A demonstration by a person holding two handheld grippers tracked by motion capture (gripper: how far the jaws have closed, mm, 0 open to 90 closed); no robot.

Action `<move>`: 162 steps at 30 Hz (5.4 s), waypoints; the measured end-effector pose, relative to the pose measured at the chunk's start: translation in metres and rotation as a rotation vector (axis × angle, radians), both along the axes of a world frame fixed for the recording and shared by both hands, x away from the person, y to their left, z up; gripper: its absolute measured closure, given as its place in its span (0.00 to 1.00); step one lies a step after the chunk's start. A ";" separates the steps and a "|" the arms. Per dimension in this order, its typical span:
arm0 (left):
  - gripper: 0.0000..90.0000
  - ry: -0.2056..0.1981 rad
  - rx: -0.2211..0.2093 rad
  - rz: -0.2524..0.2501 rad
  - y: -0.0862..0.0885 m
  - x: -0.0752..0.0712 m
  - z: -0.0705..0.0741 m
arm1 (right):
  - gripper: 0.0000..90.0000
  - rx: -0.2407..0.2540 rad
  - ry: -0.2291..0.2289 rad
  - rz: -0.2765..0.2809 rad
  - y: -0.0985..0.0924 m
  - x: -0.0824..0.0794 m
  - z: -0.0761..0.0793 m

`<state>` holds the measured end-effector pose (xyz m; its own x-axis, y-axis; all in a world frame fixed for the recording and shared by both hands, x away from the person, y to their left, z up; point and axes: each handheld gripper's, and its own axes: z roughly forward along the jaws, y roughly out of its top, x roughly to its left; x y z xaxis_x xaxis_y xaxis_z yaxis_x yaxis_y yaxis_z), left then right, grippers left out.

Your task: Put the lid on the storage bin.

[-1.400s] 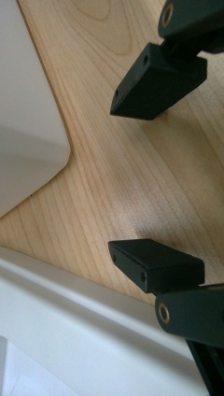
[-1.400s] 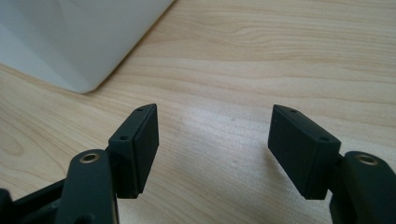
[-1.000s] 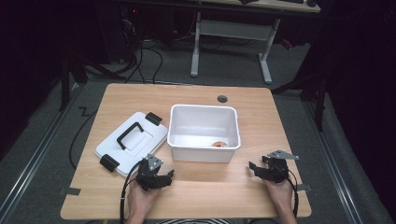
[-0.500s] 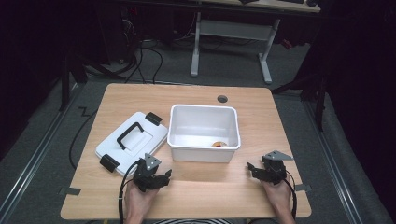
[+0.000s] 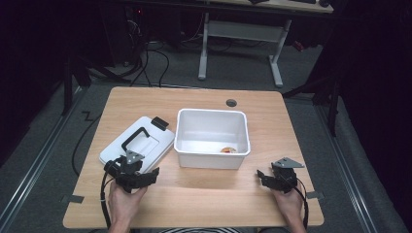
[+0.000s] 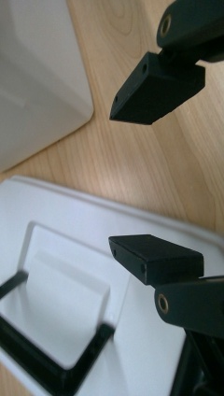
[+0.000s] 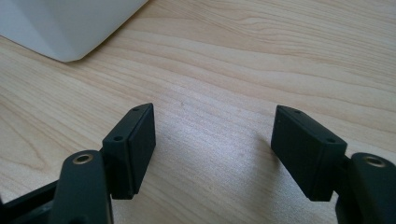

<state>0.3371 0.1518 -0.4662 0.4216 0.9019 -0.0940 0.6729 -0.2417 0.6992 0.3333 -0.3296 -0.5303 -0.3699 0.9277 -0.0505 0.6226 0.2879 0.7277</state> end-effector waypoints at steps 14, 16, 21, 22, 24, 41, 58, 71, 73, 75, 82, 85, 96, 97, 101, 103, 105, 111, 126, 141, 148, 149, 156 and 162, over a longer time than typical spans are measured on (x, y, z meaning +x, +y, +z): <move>0.39 0.020 0.007 0.168 0.038 0.027 0.014 | 0.34 0.002 0.004 0.007 0.000 0.000 0.000; 0.40 0.025 0.021 0.194 0.041 0.032 0.012 | 0.34 0.001 0.003 0.008 0.000 0.000 0.000; 0.43 0.035 0.033 0.240 0.047 0.042 0.008 | 0.34 0.002 0.003 0.010 0.000 0.000 0.000; 0.43 0.039 0.035 0.246 0.048 0.044 0.007 | 0.34 0.003 0.004 0.010 0.000 0.000 0.000; 0.45 0.043 0.039 0.258 0.049 0.047 0.005 | 0.34 0.003 0.004 0.010 0.000 0.000 0.000; 0.50 0.059 0.064 0.338 0.051 0.076 -0.011 | 0.34 0.003 0.004 0.013 0.000 0.000 0.000; 0.61 0.080 0.046 0.396 0.055 0.090 -0.023 | 0.34 0.011 0.010 0.018 0.000 0.000 0.000; 0.71 0.088 0.025 0.407 0.057 0.092 -0.024 | 0.34 0.016 0.014 0.023 -0.001 0.000 0.000; 0.75 0.090 0.019 0.405 0.056 0.092 -0.024 | 0.34 0.017 0.015 0.022 -0.001 0.000 0.000; 0.76 0.092 0.015 0.402 0.055 0.092 -0.024 | 0.34 0.017 0.015 0.022 -0.001 0.000 0.000; 0.81 0.102 -0.004 0.398 0.057 0.092 -0.024 | 0.34 0.017 0.016 0.024 -0.001 0.000 0.000; 0.82 0.104 -0.009 0.395 0.057 0.091 -0.024 | 0.34 0.016 0.015 0.025 -0.001 0.000 0.000; 0.85 0.107 -0.051 0.355 0.060 0.091 -0.024 | 0.34 0.013 0.011 0.030 0.000 -0.001 0.000; 0.85 0.104 -0.056 0.358 0.060 0.091 -0.024 | 0.34 0.011 0.009 0.034 0.000 0.000 0.000; 0.85 0.102 -0.055 0.354 0.060 0.091 -0.024 | 0.34 0.010 0.008 0.035 0.000 0.000 0.000; 0.85 0.104 -0.050 0.347 0.060 0.091 -0.023 | 0.34 0.011 0.010 0.032 0.000 -0.001 0.000; 0.86 0.106 -0.051 0.341 0.061 0.091 -0.023 | 0.34 0.011 0.010 0.033 0.000 -0.001 0.000; 0.86 0.105 -0.057 0.325 0.062 0.091 -0.023 | 0.34 0.012 0.010 0.032 0.000 -0.001 0.000; 0.89 0.103 -0.074 0.268 0.062 0.092 -0.021 | 0.34 0.017 0.016 0.030 0.000 0.000 0.000; 0.94 0.086 -0.068 0.215 0.060 0.091 -0.020 | 0.34 0.018 0.016 0.030 0.000 0.000 0.000; 0.94 0.073 -0.064 0.204 0.062 0.090 -0.019 | 0.34 0.020 0.018 0.030 0.000 0.000 0.000; 0.94 0.070 -0.066 0.203 0.062 0.090 -0.019 | 0.34 0.019 0.018 0.030 -0.001 0.000 0.000; 0.94 0.067 -0.064 0.183 0.066 0.088 -0.017 | 0.34 0.023 0.019 0.029 -0.001 0.000 0.000; 0.95 0.066 -0.086 0.174 0.071 0.087 -0.016 | 0.34 0.023 0.020 0.028 -0.001 0.000 0.000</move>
